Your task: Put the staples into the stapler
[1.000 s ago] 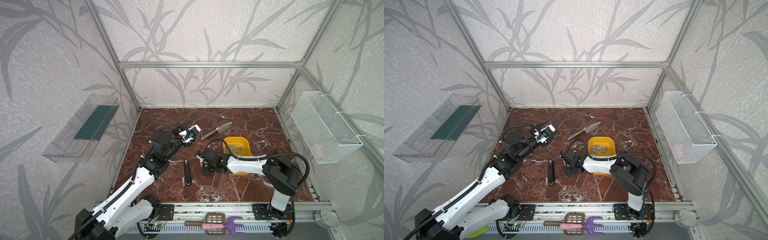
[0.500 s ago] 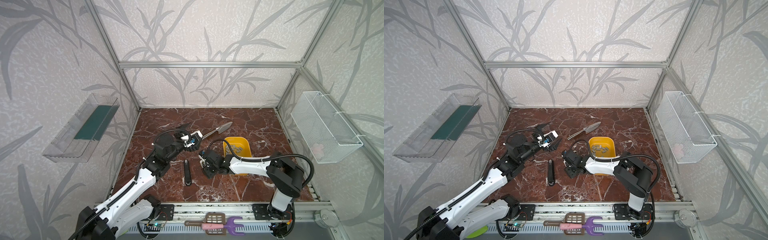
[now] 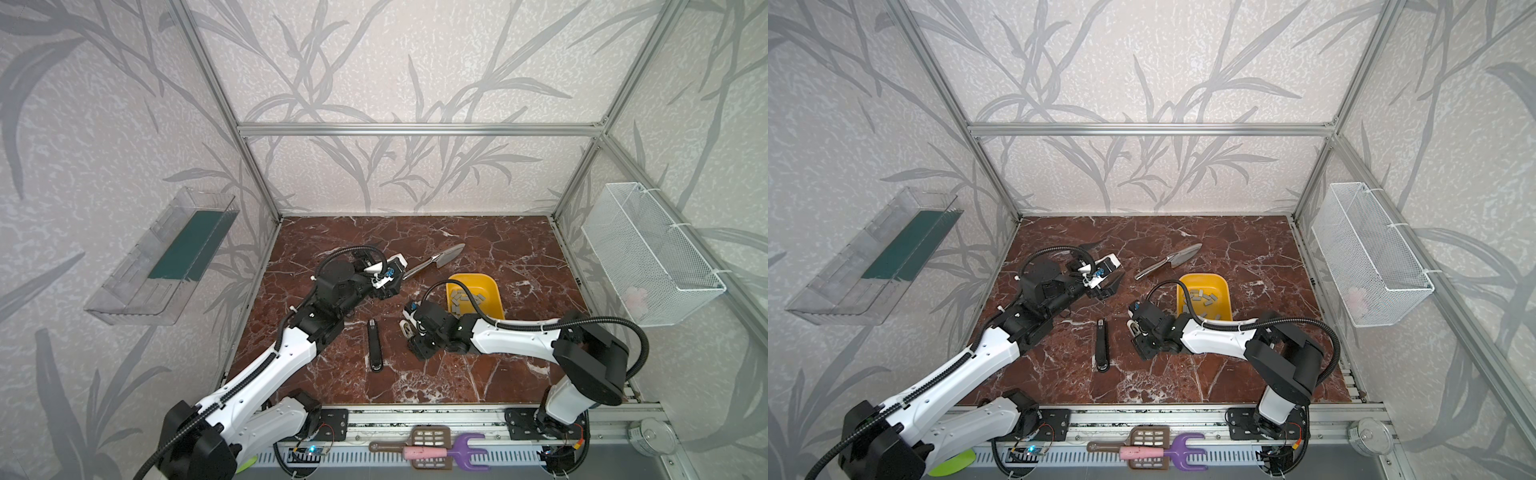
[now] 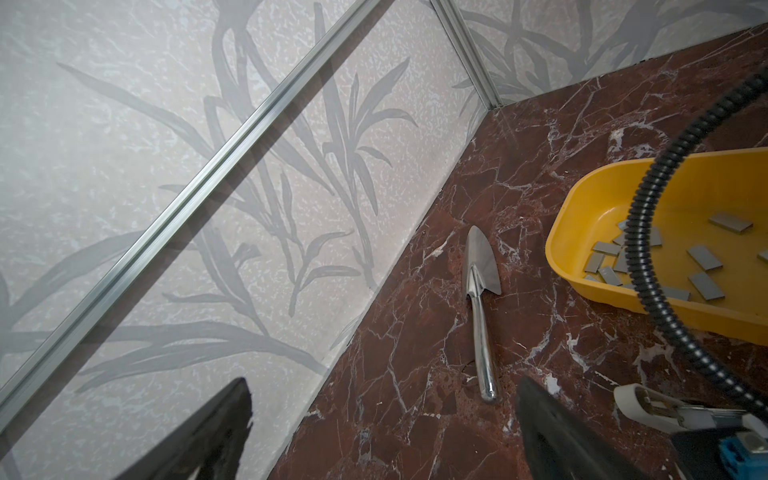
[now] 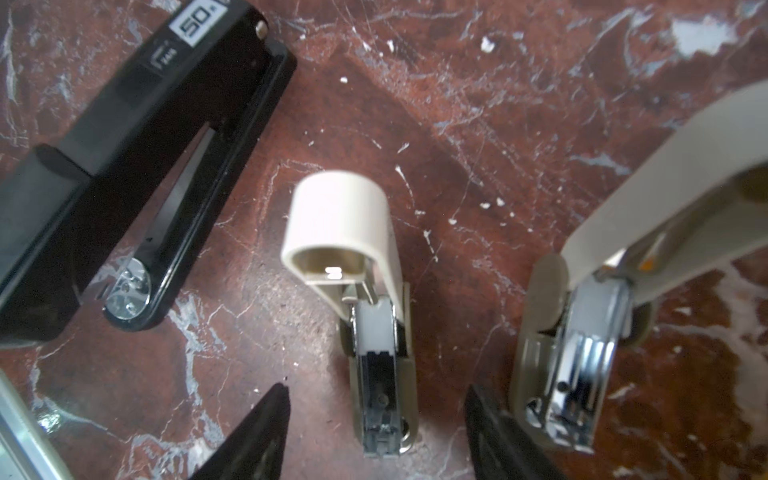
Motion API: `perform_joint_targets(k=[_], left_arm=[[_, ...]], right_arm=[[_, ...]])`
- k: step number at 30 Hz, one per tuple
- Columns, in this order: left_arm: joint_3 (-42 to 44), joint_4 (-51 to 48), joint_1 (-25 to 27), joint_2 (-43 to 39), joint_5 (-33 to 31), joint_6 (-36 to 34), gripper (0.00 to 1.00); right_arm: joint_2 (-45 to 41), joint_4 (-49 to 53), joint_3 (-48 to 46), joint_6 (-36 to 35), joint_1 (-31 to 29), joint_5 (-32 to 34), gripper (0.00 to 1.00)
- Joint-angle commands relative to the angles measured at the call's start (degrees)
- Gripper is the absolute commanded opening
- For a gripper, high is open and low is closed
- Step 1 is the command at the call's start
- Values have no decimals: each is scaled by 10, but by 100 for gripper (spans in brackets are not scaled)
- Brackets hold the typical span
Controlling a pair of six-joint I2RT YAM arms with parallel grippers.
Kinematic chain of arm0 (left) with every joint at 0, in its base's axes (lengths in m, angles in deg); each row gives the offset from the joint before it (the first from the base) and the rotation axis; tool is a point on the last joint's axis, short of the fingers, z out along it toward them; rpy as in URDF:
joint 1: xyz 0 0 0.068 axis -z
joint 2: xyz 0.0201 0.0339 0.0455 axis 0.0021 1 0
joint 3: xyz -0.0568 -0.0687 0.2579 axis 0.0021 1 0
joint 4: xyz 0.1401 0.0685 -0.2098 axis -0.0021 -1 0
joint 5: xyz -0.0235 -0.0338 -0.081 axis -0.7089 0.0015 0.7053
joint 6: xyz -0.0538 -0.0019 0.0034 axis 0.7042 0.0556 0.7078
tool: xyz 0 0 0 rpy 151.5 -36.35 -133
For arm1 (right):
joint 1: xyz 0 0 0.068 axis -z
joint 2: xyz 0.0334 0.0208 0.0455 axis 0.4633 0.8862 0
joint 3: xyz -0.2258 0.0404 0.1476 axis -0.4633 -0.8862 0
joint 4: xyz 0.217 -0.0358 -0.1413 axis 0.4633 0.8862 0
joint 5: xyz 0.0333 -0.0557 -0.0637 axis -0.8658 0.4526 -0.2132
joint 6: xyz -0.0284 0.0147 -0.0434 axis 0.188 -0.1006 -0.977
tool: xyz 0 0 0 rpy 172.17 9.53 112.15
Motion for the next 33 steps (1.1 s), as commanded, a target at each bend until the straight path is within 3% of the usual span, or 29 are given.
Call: perform_joint_targets(k=[1,8,11,17,20,22,26,27,30,33], left_arm=[[-23,-36,-4,3,-31,-28,99],[-14,-15,-3,0,-45,-47,99],[-17,-28,-5,1,-42,-51,92],[-17,-68,-6,11,-3,-88,89],[-22,-90,-6,19,14,-150,87],[-55,-178,-4,24,32,-206,86],[-226,-556,-4,50,89,-325,86],[-250,-606,-4,52,89,-343,86],[-265,-665,8,48,41,-379,84],[-213,-698,34,43,-34,-430,83]], right_arm=[[-8,-30,-19,28,1,-30,65],[1,-57,-30,50,1,-77,63],[10,-62,-28,55,2,-87,62],[-9,-57,-34,52,2,-50,60],[-35,-48,-39,43,2,-18,61],[-59,-47,-45,37,2,-6,61],[-121,-48,-65,27,2,31,63],[-138,-50,-73,25,2,44,64],[-205,-77,-109,23,2,100,68],[-287,-95,-145,13,5,124,73]])
